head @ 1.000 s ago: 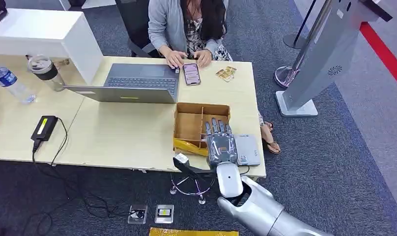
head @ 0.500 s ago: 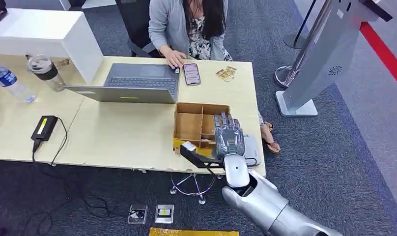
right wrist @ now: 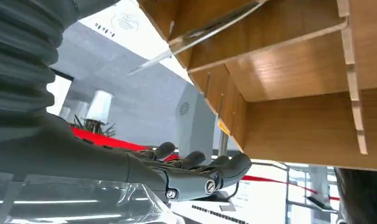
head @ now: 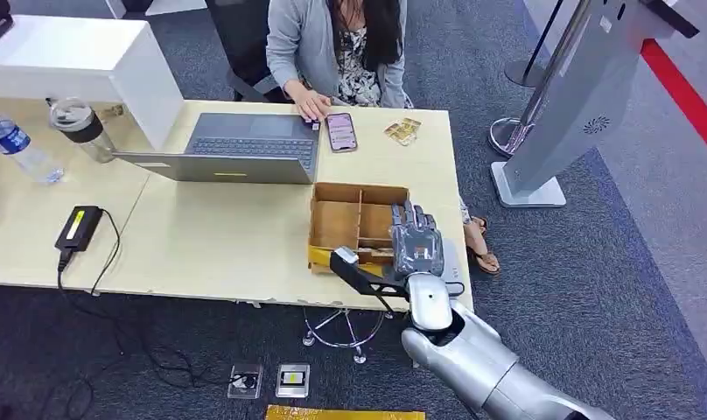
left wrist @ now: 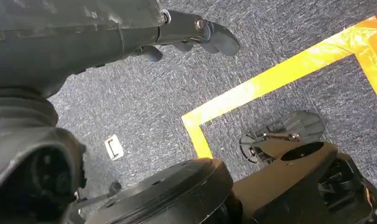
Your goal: Pass the card to the sensor for recognition and then transmit it.
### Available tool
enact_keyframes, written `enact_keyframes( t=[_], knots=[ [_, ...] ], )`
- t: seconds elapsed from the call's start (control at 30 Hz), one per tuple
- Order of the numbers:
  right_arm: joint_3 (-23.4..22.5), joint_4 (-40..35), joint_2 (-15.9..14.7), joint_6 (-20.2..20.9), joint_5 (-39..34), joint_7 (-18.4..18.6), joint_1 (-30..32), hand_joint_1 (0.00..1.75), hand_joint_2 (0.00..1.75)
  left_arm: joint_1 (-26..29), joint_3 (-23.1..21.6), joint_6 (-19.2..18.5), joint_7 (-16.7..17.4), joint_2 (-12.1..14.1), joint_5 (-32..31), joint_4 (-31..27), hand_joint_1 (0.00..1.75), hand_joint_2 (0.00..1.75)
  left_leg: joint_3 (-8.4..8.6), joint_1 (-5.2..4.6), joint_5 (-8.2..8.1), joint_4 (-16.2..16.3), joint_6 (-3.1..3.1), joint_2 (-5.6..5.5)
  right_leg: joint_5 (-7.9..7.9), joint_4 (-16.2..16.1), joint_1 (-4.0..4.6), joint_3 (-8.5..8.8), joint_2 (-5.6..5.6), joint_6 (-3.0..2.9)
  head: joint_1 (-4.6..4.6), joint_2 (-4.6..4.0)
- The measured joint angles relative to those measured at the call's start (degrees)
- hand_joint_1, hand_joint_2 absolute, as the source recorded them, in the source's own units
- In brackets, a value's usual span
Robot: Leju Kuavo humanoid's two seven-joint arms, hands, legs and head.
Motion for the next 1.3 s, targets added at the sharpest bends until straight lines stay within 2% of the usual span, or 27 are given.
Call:
enact_keyframes(
  t=[0.43,0.47,0.5,0.53,1.3],
  knots=[
    [-0.5,1.6,0.0,-2.8,-1.9,-2.4,0.6,0.00,1.75,0.0,0.0,-0.2,0.0,0.0,-0.7,0.0,0.00,0.00,0.00,0.00,0.00,0.0,0.00,0.00,0.00,0.0,0.00,0.00,0.00,0.00,0.00,0.00],
    [-0.5,1.8,0.0,-2.9,-2.0,-2.4,0.6,0.56,1.75,0.0,0.0,-0.3,0.0,0.0,-0.7,0.0,0.00,0.00,0.00,0.00,0.00,0.0,0.00,0.00,0.00,0.0,0.00,0.00,0.00,0.00,0.00,0.00],
    [-0.5,1.9,0.0,-2.9,-2.1,-2.6,0.7,0.56,1.75,0.0,0.0,-0.3,0.0,0.0,-0.7,0.0,0.00,0.00,0.00,0.00,0.00,0.0,0.00,0.00,0.00,0.0,0.00,0.00,0.00,0.00,0.00,0.00],
    [-0.5,2.1,0.0,-2.9,-2.3,-3.0,0.7,1.75,1.75,-0.1,0.0,-0.4,0.0,0.0,-0.7,0.0,0.00,0.00,0.00,0.00,0.00,0.0,0.00,0.00,0.00,0.0,0.00,0.00,0.00,0.00,0.00,0.00],
    [-0.5,4.0,0.5,-4.0,-5.9,-5.1,0.8,1.75,1.75,-0.2,0.0,-0.5,0.4,0.0,-1.4,0.0,0.00,0.00,0.02,0.00,0.00,0.0,0.00,0.00,0.01,0.0,0.00,0.02,0.00,0.00,0.00,0.00]
  ],
)
